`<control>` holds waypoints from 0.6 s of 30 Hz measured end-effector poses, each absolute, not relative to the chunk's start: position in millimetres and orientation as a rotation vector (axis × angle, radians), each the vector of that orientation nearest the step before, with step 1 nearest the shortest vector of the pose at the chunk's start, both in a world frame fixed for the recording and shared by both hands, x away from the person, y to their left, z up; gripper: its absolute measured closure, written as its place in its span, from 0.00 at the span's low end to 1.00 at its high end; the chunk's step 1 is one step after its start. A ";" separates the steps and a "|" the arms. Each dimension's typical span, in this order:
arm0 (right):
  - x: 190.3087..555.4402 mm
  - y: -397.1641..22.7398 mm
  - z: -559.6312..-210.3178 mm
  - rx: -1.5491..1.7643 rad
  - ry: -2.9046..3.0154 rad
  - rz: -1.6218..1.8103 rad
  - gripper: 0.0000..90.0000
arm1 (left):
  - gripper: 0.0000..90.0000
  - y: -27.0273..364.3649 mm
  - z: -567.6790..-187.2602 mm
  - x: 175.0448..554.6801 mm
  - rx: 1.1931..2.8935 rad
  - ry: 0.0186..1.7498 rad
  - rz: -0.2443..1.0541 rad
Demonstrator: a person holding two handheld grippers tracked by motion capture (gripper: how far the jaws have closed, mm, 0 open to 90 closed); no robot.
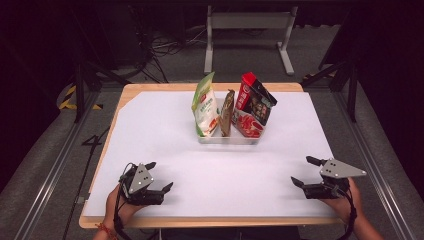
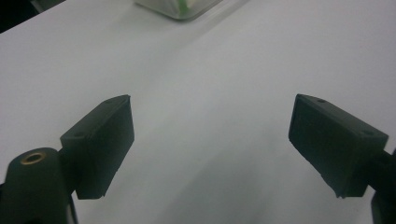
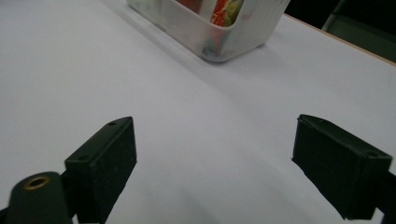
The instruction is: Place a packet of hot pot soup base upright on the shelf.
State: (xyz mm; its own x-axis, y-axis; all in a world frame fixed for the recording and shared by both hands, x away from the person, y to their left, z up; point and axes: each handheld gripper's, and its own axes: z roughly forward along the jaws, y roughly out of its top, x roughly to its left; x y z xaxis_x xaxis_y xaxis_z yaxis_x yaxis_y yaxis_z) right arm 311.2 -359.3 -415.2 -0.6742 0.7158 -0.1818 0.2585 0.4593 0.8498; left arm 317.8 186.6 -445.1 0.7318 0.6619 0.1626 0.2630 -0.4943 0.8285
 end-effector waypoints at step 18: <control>293.0 -373.4 -423.8 0.822 2.178 1.143 0.12 | 0.16 186.5 -442.6 320.8 2.075 0.707 0.604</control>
